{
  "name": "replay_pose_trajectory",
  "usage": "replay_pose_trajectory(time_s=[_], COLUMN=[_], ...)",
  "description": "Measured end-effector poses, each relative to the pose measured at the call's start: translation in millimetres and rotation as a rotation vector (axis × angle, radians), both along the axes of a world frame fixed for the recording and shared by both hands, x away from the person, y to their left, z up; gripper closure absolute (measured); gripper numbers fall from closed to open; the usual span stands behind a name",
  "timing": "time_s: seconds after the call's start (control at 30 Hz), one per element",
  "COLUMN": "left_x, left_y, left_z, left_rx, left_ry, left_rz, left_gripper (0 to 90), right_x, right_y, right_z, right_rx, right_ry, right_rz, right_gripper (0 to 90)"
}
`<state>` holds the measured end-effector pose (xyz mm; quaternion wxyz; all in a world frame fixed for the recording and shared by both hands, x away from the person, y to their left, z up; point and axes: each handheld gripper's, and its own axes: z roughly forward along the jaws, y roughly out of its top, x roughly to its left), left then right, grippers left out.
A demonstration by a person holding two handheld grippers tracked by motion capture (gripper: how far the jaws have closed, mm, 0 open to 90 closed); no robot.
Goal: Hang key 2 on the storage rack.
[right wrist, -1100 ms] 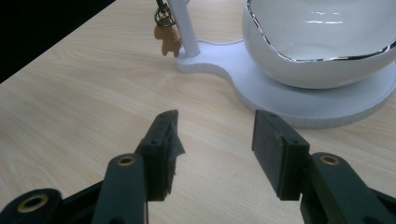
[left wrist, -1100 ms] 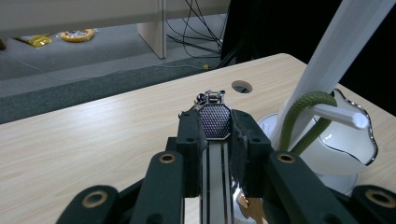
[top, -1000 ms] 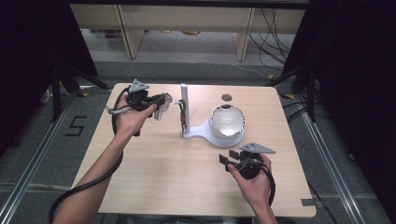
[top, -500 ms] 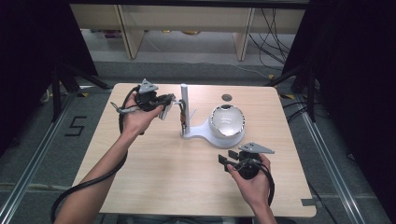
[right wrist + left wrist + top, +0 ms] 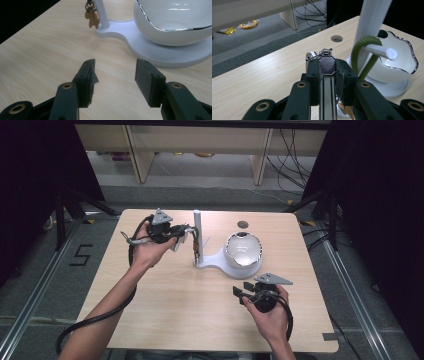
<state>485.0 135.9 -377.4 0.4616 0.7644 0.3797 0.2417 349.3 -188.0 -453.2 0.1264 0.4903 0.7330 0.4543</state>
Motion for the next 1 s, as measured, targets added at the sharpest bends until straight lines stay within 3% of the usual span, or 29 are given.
replay_pose_trajectory(time_s=[0.03, 0.07, 0.17, 0.2, 0.27, 0.37, 0.43, 0.53, 0.63, 0.87, 0.9, 0.93, 0.97, 1.0], left_x=[-1.9, -2.9, -6.5, -7.3, -9.8, -12.3, -13.5, -13.4, -11.9, -9.2, -9.2, -9.8, -10.2, -10.8], left_y=[0.6, 0.3, 2.9, 2.9, 2.7, 1.3, 1.4, -1.3, -3.7, -5.6, -5.2, -6.2, -4.4, -4.7], left_z=[-0.7, -1.6, -4.3, -6.1, -9.2, -16.1, -20.9, -31.7, -42.1, -51.2, -52.0, -53.2, -53.3, -55.1], left_rx=[0.006, -0.001, 0.035, 0.036, 0.044, 0.046, 0.077, 0.076, 0.085, 0.124, 0.127, 0.120, 0.142, 0.115], left_ry=[0.002, 0.001, 0.018, 0.019, 0.036, 0.054, 0.078, 0.109, 0.138, 0.161, 0.159, 0.153, 0.157, 0.154], left_rz=[0.003, 0.007, 0.012, 0.012, 0.001, -0.011, -0.018, -0.026, -0.032, -0.057, -0.063, -0.055, -0.067, -0.062], left_gripper=[74.5, 74.4, 74.4, 74.4, 74.4, 74.4, 74.4, 74.4, 74.3, 74.2, 74.1, 73.4, 73.0, 71.1], right_x=[0.2, -0.9, 0.3, -1.3, -0.7, -1.2, -0.6, 1.5, 1.2, 0.7, -2.1, 0.3, 0.0, 0.2], right_y=[-1.7, 1.1, -1.7, 0.2, 1.3, 0.7, -0.3, -0.5, 0.6, 1.0, 3.6, 1.0, 1.4, 1.3], right_z=[0.4, -0.5, 0.7, 1.6, 0.9, 1.8, 1.3, -0.4, -1.2, -1.0, 0.3, -0.5, -0.5, -1.0], right_rx=[-0.027, 0.013, -0.030, -0.007, 0.011, -0.009, -0.020, -0.015, -0.007, -0.001, 0.020, -0.001, 0.002, 0.008], right_ry=[-0.011, 0.011, -0.014, 0.012, 0.002, 0.013, -0.002, -0.029, -0.013, -0.007, 0.026, -0.004, 0.000, -0.007], right_rz=[0.006, -0.003, 0.005, -0.004, 0.001, -0.006, -0.001, 0.021, 0.015, 0.016, -0.013, 0.013, 0.007, 0.010], right_gripper=[51.0, 51.0, 50.9, 51.0, 50.9, 51.0, 50.9, 50.9, 50.9, 50.9, 50.9, 50.9, 50.9, 50.9])
